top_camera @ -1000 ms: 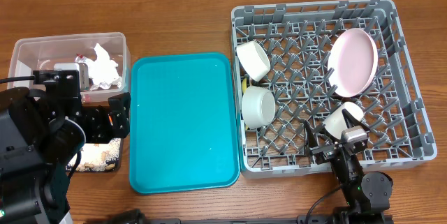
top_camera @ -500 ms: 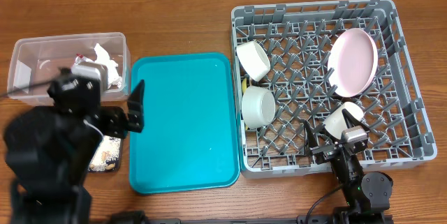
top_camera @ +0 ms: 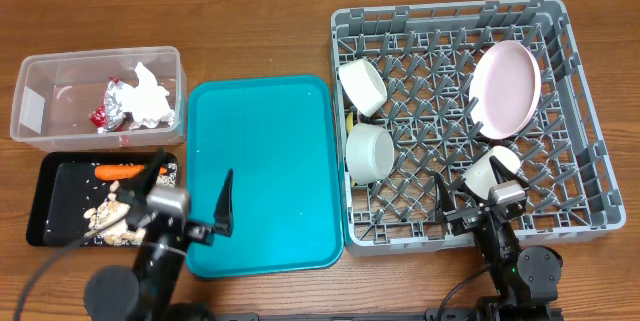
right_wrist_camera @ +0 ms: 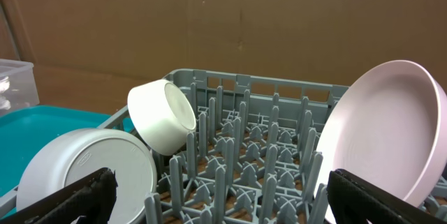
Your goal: Sort waste into correct bins and load items into the dishwasher rack
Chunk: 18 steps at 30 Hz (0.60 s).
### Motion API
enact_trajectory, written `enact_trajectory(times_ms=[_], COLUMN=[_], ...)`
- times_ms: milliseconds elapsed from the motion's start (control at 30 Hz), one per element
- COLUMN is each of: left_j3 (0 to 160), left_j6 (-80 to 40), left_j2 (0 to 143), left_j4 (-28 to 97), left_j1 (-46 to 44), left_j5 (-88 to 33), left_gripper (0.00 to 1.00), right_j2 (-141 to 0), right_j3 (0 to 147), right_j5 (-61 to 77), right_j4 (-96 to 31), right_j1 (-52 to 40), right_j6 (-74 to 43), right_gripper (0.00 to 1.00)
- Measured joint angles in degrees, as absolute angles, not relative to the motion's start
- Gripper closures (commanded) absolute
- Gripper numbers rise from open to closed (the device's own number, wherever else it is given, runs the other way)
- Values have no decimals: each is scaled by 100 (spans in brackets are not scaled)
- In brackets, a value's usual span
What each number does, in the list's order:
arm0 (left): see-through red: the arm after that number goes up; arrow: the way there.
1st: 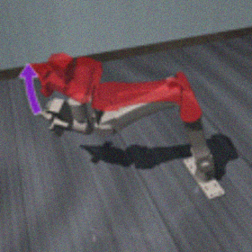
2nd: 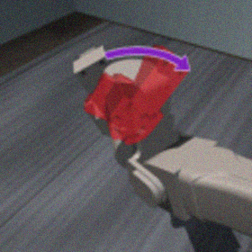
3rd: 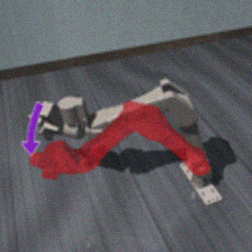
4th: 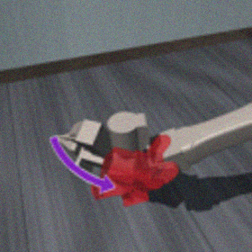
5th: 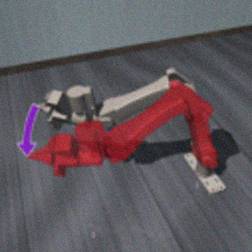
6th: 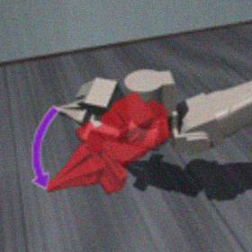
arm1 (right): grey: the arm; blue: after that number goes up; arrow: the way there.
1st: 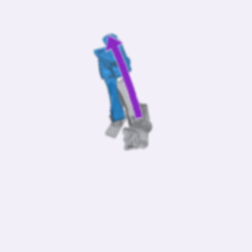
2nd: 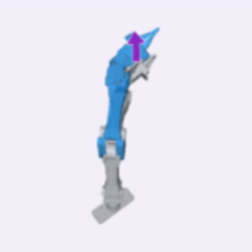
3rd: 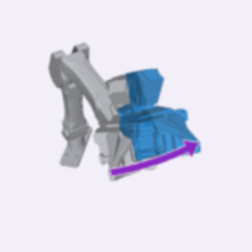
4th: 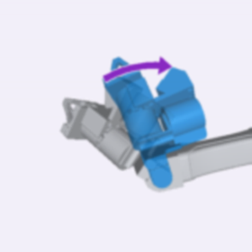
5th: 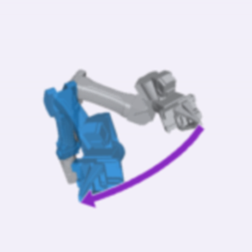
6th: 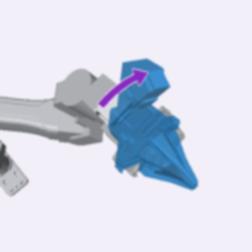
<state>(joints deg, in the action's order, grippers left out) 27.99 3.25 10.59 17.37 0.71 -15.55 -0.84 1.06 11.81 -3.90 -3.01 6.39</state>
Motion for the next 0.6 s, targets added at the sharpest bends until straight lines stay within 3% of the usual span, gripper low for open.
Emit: enact_trajectory(times_ms=[200, 600], left_j3=[1857, 49], left_j6=[294, 163], left_j2=[106, 86], left_j4=[1332, -38], left_j1=[71, 71], left_j5=[-1557, -1955], left_gripper=[0, 0], right_j2=[-84, -84], right_j3=[106, 106], right_j5=[1181, 1181], right_j4=[-386, -388], right_j1=[-303, -303], right_j6=[639, 637], right_gripper=[0, 0])
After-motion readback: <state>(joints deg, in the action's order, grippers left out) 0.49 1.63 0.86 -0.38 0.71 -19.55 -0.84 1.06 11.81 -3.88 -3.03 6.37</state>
